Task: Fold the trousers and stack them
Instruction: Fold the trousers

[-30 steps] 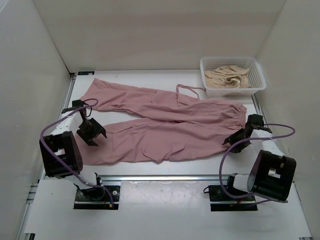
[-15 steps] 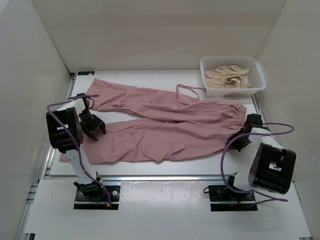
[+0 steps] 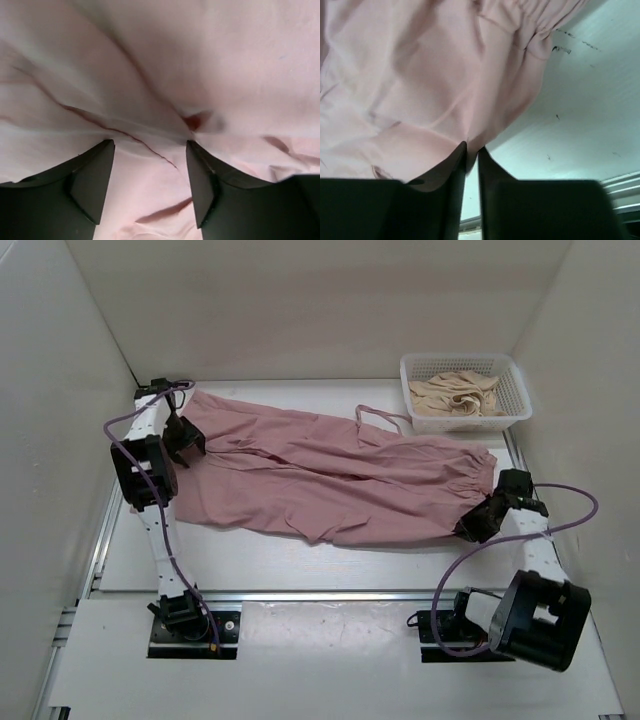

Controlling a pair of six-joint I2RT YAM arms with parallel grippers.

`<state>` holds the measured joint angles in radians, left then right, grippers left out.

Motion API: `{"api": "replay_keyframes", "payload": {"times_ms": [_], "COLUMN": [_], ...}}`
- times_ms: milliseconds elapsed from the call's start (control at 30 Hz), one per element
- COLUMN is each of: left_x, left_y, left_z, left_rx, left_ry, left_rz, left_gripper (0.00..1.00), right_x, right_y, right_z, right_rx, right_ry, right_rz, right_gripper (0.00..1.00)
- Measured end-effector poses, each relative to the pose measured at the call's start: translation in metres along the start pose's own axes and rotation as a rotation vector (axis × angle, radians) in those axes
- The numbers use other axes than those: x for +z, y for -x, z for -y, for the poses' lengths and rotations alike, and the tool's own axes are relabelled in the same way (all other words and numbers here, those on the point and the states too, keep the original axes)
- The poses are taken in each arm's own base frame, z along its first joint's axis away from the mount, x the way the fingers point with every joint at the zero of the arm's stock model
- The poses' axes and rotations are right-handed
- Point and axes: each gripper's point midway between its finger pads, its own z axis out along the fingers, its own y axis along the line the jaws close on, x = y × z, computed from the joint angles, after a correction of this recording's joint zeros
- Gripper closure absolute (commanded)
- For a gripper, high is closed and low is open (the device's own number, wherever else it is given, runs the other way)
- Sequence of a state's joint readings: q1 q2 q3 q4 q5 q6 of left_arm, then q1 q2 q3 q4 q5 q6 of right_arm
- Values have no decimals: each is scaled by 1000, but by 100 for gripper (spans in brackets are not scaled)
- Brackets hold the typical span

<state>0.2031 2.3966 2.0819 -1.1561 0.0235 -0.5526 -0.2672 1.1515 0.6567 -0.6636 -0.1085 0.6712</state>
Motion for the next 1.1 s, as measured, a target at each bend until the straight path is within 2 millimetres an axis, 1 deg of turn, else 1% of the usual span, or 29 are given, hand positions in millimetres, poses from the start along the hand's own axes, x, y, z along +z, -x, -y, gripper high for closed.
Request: {"api": "replay_keyframes", "payload": {"times_ms": [33,67,100,133,200,233,333,367,400,433,500,567,633,700,733,767,800,833,967,1000,1100], "left_x": [-3,-8,-14,-23,-45,-58,-90,-96,-98,-98,-86,-65,-44,-28,-21,-16,-15,-15,-11,-11,-10], "left_y": [6,8,8,7,-1,-8,-34,-45,-53,-61,-72,-77,-78,-77,-77,-77,-75,-72,-66,-64,-61], "left_z": [0,-2,-6,-12,-30,-43,-96,-117,-133,-147,-161,-167,-170,-171,-171,-169,-167,-166,-159,-157,-152], "left_rx": [4,9,14,12,-11,-32,-126,-166,-197,-219,-238,-244,-252,-260,-261,-266,-267,-268,-277,-275,-276], "left_ry": [4,9,16,16,12,4,3,22,47,78,129,164,186,198,200,191,185,181,151,144,130], "left_rz": [20,34,41,54,66,78,111,118,121,119,89,48,8,-19,-31,-47,-50,-46,-38,-37,-48], "left_gripper": [27,10,7,7,6,6,6,6,7,7,11,11,14,15,21,22,25,39,75,90,90], "right_x": [-4,-9,-13,-17,-22,-23,-24,-25,-25,-24,-23,-22,-23,-27,-30,-32,-35,-38,-44,-45,-46], "right_y": [-1,-1,-2,-2,-2,-3,-6,-5,-5,-4,-4,-4,-5,-4,-2,0,1,2,7,7,5], "right_z": [0,0,1,0,0,1,4,4,4,4,3,4,4,3,1,-1,-3,-4,-9,-10,-10], "right_rx": [-7,-19,-27,-36,-47,-50,-56,-57,-58,-60,-63,-66,-70,-74,-76,-79,-81,-83,-85,-83,-75], "right_ry": [5,12,17,25,34,32,17,13,12,10,6,1,-1,0,4,10,14,17,34,35,40], "right_rz": [10,20,32,46,59,59,45,44,43,41,35,27,23,25,30,38,45,49,71,72,69], "right_gripper": [65,54,47,33,29,28,28,30,30,30,31,32,32,32,32,32,31,31,31,31,31]}}
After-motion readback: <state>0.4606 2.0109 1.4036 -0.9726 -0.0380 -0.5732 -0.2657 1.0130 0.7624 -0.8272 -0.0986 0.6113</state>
